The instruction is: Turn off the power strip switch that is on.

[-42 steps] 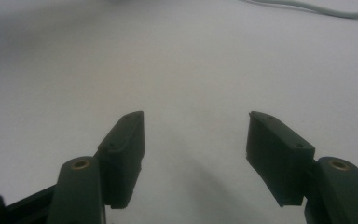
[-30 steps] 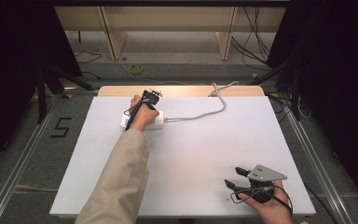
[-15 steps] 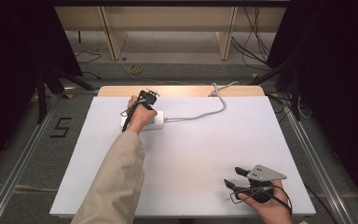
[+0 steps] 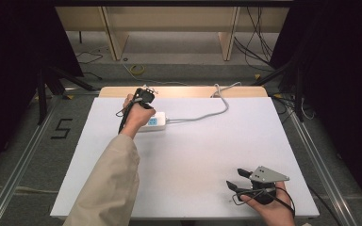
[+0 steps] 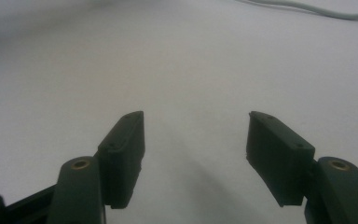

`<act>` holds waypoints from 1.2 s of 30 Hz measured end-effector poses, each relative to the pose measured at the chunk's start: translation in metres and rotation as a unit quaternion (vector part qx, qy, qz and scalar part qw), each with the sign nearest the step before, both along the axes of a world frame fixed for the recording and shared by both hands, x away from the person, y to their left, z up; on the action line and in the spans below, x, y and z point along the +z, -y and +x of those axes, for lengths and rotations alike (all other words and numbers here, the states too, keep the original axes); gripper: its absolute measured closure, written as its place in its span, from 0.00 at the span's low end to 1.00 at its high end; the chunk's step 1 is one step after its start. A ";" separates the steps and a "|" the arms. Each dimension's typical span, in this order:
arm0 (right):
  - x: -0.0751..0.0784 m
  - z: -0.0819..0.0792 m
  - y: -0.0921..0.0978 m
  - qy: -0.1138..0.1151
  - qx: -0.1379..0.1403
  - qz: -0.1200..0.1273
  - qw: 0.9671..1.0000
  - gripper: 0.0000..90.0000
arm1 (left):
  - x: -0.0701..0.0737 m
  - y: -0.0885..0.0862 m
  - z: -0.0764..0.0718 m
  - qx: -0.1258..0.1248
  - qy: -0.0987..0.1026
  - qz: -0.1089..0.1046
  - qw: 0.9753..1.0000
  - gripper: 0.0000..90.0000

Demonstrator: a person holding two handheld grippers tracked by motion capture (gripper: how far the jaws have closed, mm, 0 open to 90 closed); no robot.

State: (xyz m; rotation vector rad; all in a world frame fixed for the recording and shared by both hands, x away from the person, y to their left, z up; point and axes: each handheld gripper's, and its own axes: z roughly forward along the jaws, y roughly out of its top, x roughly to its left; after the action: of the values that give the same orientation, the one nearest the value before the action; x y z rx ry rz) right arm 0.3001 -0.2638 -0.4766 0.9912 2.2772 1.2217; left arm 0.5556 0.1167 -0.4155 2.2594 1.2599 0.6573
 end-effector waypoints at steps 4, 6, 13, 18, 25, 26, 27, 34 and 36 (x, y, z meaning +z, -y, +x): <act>0.000 0.000 0.000 0.000 0.000 0.001 1.000 0.42 | 0.004 -0.002 -0.007 -0.004 0.001 0.004 1.000 0.99; 0.000 0.000 0.000 -0.001 -0.001 0.001 1.000 0.42 | 0.006 -0.003 -0.010 -0.003 0.002 0.004 1.000 0.99; 0.000 0.001 0.000 0.000 -0.002 0.002 1.000 0.42 | 0.007 -0.009 -0.017 0.001 -0.005 -0.001 1.000 0.96; 0.000 0.001 0.000 0.001 -0.001 0.002 1.000 0.42 | 0.007 -0.010 -0.021 0.000 -0.007 -0.006 1.000 0.95; 0.000 0.001 0.000 0.000 -0.002 0.002 1.000 0.42 | 0.010 -0.013 -0.029 -0.001 -0.021 -0.027 0.999 0.90; 0.000 0.001 0.000 0.000 -0.002 0.002 1.000 0.42 | 0.010 -0.013 -0.030 0.001 -0.021 -0.032 0.999 0.89; 0.000 0.001 0.000 0.000 -0.002 0.002 1.000 0.42 | 0.010 -0.014 -0.031 0.000 -0.022 -0.034 0.999 0.89; 0.000 0.001 0.000 0.001 -0.003 0.002 1.000 0.42 | 0.010 -0.019 -0.042 -0.009 -0.022 -0.036 0.999 0.85; 0.000 0.001 0.000 0.001 -0.002 0.000 1.000 0.42 | 0.011 -0.019 -0.046 -0.013 -0.019 -0.036 0.999 0.83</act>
State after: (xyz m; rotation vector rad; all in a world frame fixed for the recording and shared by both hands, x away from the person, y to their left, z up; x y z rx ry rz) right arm 0.3008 -0.2636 -0.4765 0.9939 2.2716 1.2209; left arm 0.5099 0.1361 -0.4040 2.2352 1.2502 0.5549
